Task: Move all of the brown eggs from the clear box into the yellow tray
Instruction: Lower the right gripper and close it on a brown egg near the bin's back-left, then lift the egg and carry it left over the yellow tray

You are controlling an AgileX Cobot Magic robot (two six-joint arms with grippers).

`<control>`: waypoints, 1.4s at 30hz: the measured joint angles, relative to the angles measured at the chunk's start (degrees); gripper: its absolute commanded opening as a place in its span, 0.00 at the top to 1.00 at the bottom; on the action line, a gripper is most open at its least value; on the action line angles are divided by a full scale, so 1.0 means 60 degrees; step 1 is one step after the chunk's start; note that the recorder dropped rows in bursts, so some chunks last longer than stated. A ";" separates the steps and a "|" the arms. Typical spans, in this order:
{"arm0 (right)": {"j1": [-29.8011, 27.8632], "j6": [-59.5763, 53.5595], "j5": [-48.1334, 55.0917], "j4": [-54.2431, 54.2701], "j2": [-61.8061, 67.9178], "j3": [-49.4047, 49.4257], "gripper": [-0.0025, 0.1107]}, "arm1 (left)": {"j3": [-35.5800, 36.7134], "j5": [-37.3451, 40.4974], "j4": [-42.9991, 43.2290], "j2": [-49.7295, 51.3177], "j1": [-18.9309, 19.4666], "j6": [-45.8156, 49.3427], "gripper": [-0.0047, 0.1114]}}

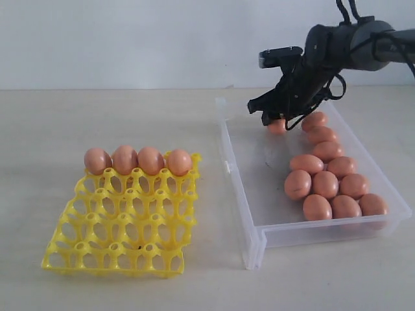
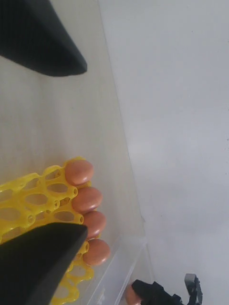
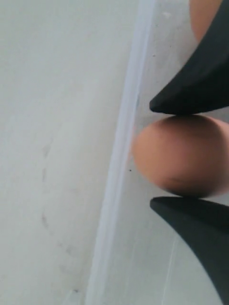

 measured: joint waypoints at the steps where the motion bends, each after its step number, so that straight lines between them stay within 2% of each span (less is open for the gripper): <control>1: 0.0000 -0.0314 -0.0578 0.0305 -0.0108 0.0388 0.98 | 0.0000 0.0000 0.0000 0.0000 0.0000 0.0000 0.29; 6: 0.0038 -0.1383 -0.4659 0.1220 -0.0764 0.2908 0.98 | 0.0000 0.0000 0.0000 0.0000 0.0000 0.0000 0.29; 12: 0.0042 -0.1289 -0.9399 0.0642 -0.1158 0.5680 0.98 | 0.0000 0.0000 0.0000 0.0000 0.0000 0.0000 0.29; 17: -0.0142 0.2255 -1.4583 -0.3890 -0.1139 0.7877 0.98 | 0.0000 0.0000 0.0000 0.0000 0.0000 0.0000 0.29; 19: -0.0165 0.2691 -1.6113 -0.4756 -0.1139 0.8102 0.98 | 0.0000 0.0000 0.0000 0.0000 0.0000 0.0000 0.29; 24: -0.0187 0.3341 -1.7506 -0.5739 -0.1139 0.8179 0.98 | 0.0000 0.0000 0.0000 0.0000 0.0000 0.0000 0.29; 27: -0.0209 0.4068 -1.7675 -0.6028 -0.1139 0.8179 0.98 | 0.0000 0.0000 0.0000 0.0000 0.0000 0.0000 0.29; 33: -0.0175 0.5442 -1.7696 -0.7754 -0.1139 0.7953 0.98 | 0.0000 0.0000 0.0000 0.0000 0.0000 0.0000 0.29; 35: 0.0122 0.5825 -1.7696 -0.8255 -0.1139 0.7568 0.98 | 0.0000 0.0000 0.0000 0.0000 0.0000 0.0000 0.29; 42: 0.2514 0.6009 -1.7696 -0.8915 -0.1139 0.6138 0.98 | 0.0000 0.0000 0.0000 0.0000 0.0000 0.0000 0.29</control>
